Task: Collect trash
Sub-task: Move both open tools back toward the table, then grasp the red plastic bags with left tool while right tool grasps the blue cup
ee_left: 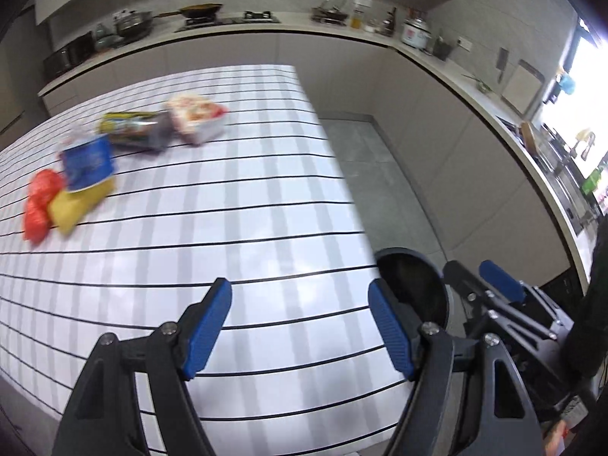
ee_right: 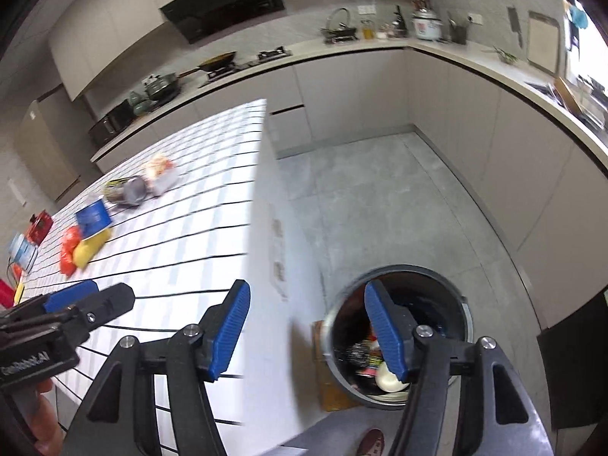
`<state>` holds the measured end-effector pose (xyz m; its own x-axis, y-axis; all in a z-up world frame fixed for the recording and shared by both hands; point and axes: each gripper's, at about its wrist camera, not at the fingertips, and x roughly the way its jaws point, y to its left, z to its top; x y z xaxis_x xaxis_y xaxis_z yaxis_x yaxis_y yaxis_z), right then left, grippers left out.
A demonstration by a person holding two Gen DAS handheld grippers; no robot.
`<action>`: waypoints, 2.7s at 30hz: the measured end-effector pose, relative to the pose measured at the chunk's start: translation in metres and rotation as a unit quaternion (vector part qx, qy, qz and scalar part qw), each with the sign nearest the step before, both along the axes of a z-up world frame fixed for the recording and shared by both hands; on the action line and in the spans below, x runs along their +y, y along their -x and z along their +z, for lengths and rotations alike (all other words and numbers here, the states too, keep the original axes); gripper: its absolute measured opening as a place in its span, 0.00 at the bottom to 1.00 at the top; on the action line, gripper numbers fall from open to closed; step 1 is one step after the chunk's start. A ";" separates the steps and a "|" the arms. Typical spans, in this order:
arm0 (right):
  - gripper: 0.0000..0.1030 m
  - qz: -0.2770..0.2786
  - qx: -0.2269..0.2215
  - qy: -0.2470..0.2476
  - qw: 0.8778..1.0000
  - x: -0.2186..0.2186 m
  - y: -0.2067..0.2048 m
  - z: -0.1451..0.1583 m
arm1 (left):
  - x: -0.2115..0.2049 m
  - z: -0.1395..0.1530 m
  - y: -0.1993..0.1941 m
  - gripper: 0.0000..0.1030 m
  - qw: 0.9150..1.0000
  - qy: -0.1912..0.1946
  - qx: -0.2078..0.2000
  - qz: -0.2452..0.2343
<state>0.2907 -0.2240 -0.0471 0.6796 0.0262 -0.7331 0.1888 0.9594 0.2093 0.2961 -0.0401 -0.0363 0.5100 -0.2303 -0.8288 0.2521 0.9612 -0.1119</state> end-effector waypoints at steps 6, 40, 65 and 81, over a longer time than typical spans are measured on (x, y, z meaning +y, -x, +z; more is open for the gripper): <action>0.68 0.027 -0.015 0.004 1.000 0.078 -0.019 0.009 | 0.080 -0.004 -0.013 0.73 0.999 -0.014 -0.011 0.039; 0.80 0.145 -0.023 -0.007 0.989 0.294 -0.161 0.003 | 0.277 -0.035 -0.140 0.73 0.989 -0.051 -0.009 0.138; 0.82 0.140 0.016 -0.016 0.990 0.355 -0.250 -0.023 | 0.321 -0.059 -0.183 0.66 0.995 -0.018 0.009 0.100; 0.75 0.127 -0.020 -0.008 0.992 0.347 -0.231 -0.016 | 0.327 -0.064 -0.181 0.66 0.994 -0.024 0.012 0.104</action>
